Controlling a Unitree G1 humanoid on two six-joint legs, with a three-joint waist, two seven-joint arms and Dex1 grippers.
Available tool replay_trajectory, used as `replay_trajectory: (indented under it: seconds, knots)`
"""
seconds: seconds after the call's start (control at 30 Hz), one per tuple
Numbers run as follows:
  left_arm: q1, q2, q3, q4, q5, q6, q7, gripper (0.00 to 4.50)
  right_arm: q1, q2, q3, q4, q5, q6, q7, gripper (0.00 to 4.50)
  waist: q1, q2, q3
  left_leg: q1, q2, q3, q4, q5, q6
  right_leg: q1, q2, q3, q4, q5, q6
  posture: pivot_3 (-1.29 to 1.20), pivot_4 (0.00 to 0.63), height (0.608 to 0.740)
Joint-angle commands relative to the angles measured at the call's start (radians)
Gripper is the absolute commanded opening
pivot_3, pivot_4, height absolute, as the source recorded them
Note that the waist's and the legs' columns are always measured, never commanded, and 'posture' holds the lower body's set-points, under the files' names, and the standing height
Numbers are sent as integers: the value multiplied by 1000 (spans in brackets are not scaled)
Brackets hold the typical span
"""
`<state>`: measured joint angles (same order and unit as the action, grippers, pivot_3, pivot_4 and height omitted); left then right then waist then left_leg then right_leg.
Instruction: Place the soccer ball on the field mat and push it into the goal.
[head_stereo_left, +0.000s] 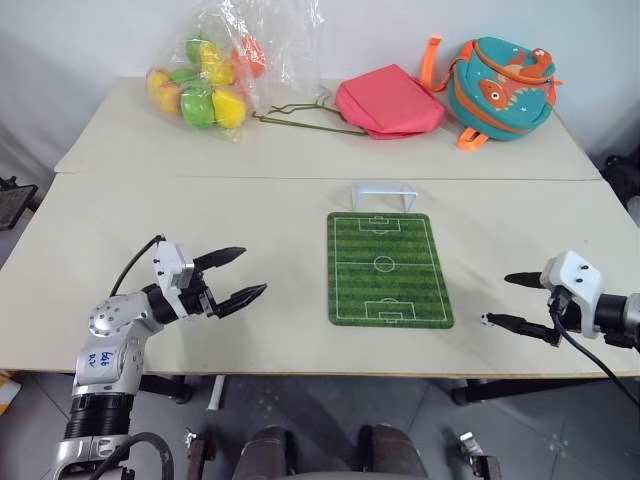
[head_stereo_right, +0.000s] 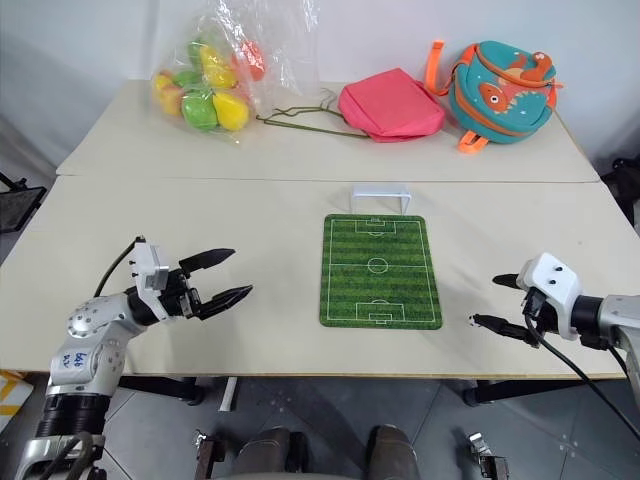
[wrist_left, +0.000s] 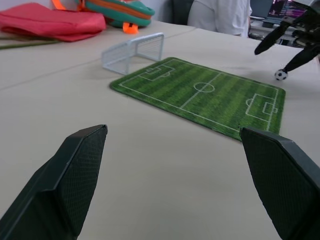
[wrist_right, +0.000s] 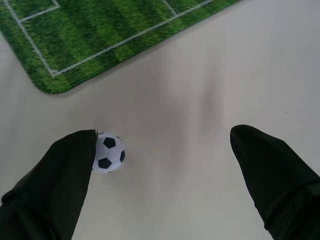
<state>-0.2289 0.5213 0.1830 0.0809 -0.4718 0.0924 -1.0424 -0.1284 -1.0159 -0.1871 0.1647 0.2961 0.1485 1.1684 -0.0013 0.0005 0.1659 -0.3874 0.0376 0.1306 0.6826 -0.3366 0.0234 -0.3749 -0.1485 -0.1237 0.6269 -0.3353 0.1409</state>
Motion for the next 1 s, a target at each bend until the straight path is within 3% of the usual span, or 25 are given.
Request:
replay_trajectory:
  seconds: [0.03,0.6,0.7,1.0]
  knots:
    - [23,-4,12,-64,-33,-3,1,4500,-3,-4,21,13,-10,-29,44,4463,1,0,0,0,0,0,0,0,0,0,0,0,0,0,0,0,150,740]
    - [35,5,9,-54,-38,-16,-22,4500,-7,45,62,46,-33,-56,41,4463,-1,-1,1,0,0,-1,1,0,0,1,-1,-1,1,0,0,0,150,740]
    - [34,4,8,-52,-38,-19,-20,4500,2,53,65,39,-30,-58,49,3883,-3,-2,1,0,1,-1,1,0,0,1,0,-2,1,0,0,0,150,740]
    - [40,3,8,-46,-35,-36,-24,4500,0,87,46,44,-30,-96,33,941,-3,-2,1,1,1,-1,1,0,0,1,0,-1,1,0,0,0,150,740]
